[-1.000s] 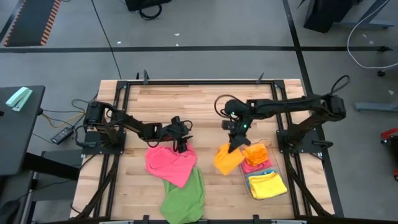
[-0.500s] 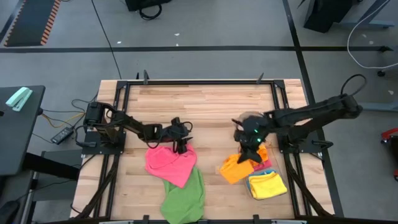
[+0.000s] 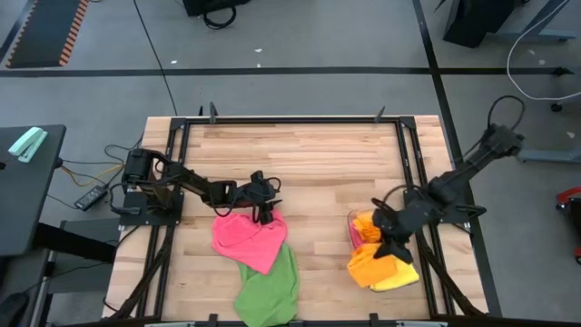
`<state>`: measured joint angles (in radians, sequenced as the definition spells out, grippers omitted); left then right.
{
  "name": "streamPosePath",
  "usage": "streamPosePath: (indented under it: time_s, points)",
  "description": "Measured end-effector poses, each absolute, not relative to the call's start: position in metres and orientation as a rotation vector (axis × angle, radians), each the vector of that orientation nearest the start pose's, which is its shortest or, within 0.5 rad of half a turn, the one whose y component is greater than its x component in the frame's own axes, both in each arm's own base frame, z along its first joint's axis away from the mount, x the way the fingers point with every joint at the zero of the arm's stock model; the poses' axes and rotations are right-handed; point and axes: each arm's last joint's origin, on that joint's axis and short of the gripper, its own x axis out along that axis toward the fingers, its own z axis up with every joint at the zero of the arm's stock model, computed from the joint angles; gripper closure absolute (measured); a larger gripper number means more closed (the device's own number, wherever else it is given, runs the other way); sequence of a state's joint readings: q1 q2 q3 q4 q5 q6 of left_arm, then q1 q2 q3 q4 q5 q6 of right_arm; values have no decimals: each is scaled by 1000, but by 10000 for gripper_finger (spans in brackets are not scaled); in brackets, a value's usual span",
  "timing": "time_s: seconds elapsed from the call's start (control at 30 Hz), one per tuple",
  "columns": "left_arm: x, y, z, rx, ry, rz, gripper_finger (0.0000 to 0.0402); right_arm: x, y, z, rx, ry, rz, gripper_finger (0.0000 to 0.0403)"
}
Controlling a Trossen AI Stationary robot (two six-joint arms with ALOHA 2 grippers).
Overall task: Fold microfiber towels
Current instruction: Put the folded orange towel into the transparent bin
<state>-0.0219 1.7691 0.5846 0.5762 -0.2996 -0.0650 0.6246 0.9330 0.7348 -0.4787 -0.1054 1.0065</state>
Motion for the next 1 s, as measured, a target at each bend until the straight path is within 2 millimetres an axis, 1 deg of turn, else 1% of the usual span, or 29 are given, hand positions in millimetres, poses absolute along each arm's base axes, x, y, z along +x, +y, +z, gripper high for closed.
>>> streamPosePath:
  time_s: [0.23, 0.43, 0.6, 0.83, 1.0]
  points:
    - [298, 2, 103, 34, 593, 289, 244, 122, 124, 262, 736, 863, 257, 364]
    - [298, 2, 103, 33, 593, 290, 244, 102, 129, 247, 766, 893, 250, 364]
    - [298, 2, 103, 27, 592, 292, 250, 94, 132, 233, 787, 916, 216, 364]
    - [298, 2, 104, 25, 592, 293, 246, 88, 139, 210, 793, 1026, 158, 362]
    - [298, 2, 103, 27, 592, 293, 252, 88, 145, 203, 816, 1076, 114, 343]
